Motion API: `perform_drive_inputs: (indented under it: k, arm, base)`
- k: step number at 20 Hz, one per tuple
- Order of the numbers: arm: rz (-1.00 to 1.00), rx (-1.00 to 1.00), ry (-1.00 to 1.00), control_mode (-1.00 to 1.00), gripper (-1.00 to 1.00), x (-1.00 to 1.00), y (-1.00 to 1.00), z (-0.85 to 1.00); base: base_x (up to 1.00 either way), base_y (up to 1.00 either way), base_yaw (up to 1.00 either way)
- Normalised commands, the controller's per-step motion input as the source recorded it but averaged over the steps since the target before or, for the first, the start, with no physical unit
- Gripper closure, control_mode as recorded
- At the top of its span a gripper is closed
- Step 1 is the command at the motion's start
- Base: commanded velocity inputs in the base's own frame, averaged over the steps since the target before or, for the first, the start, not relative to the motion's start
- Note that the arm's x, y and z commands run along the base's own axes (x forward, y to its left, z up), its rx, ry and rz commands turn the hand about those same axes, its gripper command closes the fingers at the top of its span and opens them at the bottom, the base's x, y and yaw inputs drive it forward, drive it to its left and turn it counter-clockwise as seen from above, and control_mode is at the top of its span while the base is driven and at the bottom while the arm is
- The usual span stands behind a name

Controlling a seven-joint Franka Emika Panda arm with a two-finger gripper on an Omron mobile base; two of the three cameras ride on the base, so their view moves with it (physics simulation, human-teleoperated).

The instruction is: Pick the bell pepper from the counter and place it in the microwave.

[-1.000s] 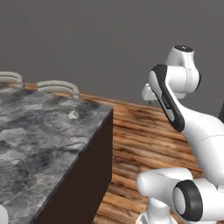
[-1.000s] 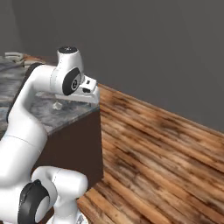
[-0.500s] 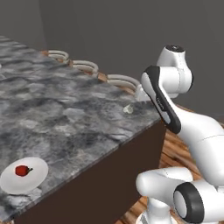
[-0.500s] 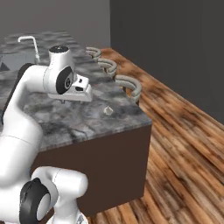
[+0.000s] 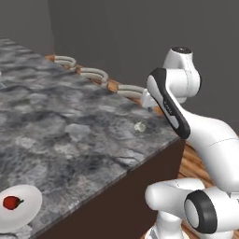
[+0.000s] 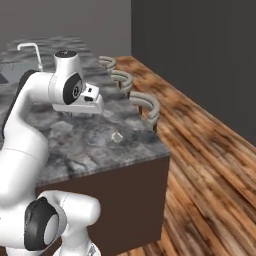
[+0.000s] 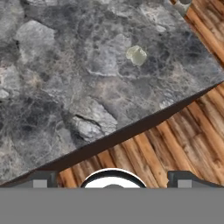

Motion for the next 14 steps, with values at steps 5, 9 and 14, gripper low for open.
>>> perform_drive_inputs:
  k: [5, 9, 14]
  arm:
    - [0.0, 0.0, 0.0, 1.0, -1.0, 0.0, 0.0, 0.0]
    - [0.0, 0.0, 0.0, 1.0, -1.0, 0.0, 0.0, 0.0]
    - [0.0, 0.0, 0.0, 1.0, -1.0, 0.0, 0.0, 0.0]
  base:
    - [0.25, 0.01, 0.23]
    - [0.0, 0.02, 0.68]
    - [-0.01, 0.0, 0.92]
